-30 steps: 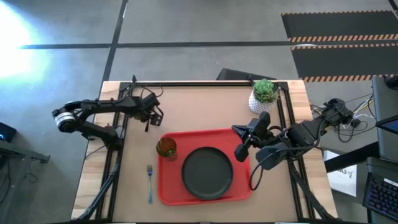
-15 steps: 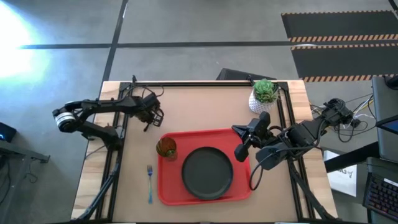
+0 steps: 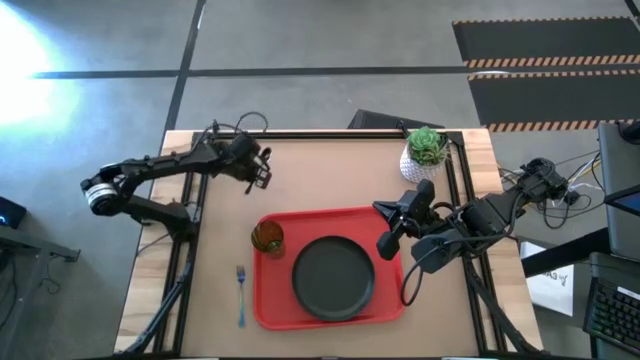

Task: Pick and place plate/cup/fork/spoon on tray
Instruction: Put the black spoon to the right side of the black plate on the red serving tray

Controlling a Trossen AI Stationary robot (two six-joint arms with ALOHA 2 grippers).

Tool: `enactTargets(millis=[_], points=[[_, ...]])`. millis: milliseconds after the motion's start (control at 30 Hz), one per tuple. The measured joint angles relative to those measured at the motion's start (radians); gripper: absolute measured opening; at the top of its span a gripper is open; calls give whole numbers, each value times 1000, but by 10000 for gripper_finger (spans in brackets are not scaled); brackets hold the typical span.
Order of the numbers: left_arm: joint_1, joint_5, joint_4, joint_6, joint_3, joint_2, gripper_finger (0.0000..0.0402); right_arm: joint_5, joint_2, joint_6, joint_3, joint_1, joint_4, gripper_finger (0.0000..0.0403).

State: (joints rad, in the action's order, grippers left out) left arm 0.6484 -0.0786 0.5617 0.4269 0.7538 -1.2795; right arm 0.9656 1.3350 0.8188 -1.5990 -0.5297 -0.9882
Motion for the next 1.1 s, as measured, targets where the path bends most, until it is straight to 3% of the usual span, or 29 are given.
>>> enactTargets(millis=[367,633,1100], points=[[-9,70,31,-121,284,-70,0,3,2,26,0,0,2,9],[-99,96,115,-198,498,-196,0,25,2,19,0,0,0,9],[-185,206,58,-202,622,-379,0,59,2,19,0,0,-2,9]])
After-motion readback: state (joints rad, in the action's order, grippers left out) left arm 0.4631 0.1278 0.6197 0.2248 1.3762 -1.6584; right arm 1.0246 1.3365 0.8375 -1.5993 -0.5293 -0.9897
